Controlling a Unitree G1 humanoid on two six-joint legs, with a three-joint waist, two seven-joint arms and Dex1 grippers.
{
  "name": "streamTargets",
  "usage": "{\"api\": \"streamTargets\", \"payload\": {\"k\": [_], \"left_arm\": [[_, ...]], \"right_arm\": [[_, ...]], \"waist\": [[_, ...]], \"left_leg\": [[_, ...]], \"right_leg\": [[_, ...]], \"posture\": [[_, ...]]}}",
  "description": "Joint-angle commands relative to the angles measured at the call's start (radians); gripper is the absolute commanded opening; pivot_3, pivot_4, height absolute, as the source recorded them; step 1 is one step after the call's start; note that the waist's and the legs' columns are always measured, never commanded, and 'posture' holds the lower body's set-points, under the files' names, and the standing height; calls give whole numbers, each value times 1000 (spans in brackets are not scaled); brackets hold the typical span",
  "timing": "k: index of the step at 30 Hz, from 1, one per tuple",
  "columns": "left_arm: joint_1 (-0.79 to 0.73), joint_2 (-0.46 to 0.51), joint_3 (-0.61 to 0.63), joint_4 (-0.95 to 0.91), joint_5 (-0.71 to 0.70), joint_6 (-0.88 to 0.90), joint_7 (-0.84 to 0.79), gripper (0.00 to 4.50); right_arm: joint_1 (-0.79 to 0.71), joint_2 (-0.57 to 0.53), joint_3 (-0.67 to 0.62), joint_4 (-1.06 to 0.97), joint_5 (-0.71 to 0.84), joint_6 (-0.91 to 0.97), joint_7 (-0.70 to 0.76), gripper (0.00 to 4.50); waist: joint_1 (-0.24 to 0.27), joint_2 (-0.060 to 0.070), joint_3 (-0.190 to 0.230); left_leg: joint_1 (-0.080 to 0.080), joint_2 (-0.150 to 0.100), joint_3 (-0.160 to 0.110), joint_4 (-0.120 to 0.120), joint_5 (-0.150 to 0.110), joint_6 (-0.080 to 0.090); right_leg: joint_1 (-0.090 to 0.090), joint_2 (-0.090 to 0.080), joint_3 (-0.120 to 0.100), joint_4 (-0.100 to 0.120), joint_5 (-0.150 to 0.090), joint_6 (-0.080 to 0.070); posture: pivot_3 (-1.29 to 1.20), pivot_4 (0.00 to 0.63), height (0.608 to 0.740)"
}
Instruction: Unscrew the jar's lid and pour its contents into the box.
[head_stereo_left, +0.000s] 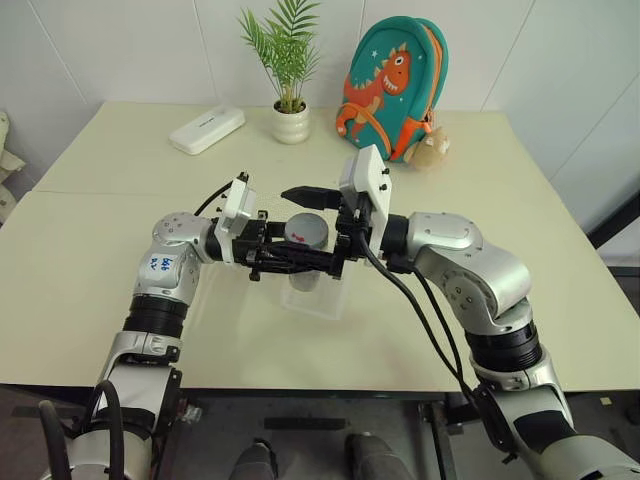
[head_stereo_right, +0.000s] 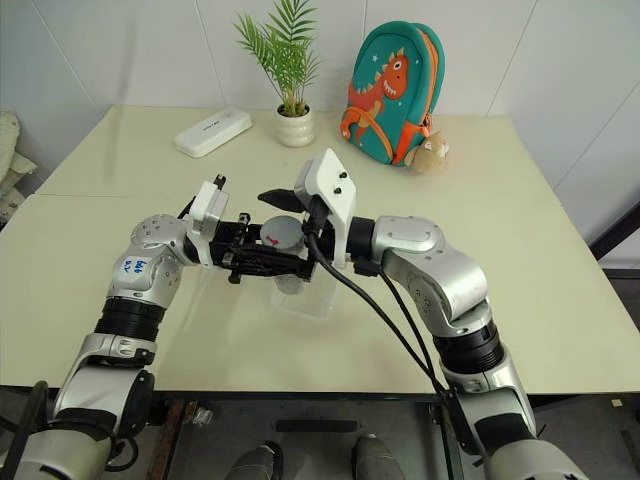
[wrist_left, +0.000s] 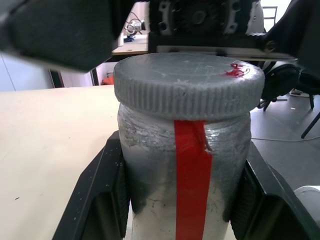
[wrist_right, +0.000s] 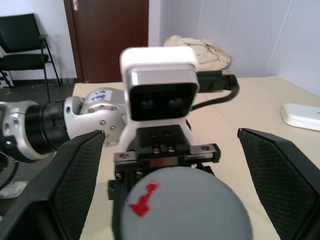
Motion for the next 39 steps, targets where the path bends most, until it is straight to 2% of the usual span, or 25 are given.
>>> {"api": "streamTargets", "payload": {"k": [1,11,30,34,39], "left_arm": [[-10,-4,18,-37,-25,-13,-13,2070],[1,7,31,-34,-30,-12,-23,2070],[-2,22,58,33,-15,-30,-14,2070],[-13,19,58,59,-12,-42,-17,2070],[-30,11,52,87,-11,-52,-30,2070]], "right_arm": [[-38,-1,-4,17,-19,-42,9,4467],[-64,-26,-20,55,-39,-55,25,4467],[-10,-176,-86,-87,40,58,20,4467],[-11,-168,-97,-132,82,95,7,4467],[-35,-97,-105,-154,140,136,-53,4467]], "waist": [[0,0,0],[1,0,0],[1,0,0],[0,0,0],[0,0,0]], "left_leg": [[0,0,0,0,0,0],[0,0,0,0,0,0],[0,0,0,0,0,0],[0,0,0,1,0,0],[0,0,0,1,0,0]], "right_leg": [[0,0,0,0,0,0],[0,0,0,0,0,0],[0,0,0,0,0,0],[0,0,0,0,0,0],[0,0,0,1,0,0]], "posture": [[0,150,740],[0,150,740],[0,150,740],[0,150,740],[0,150,740]]}}
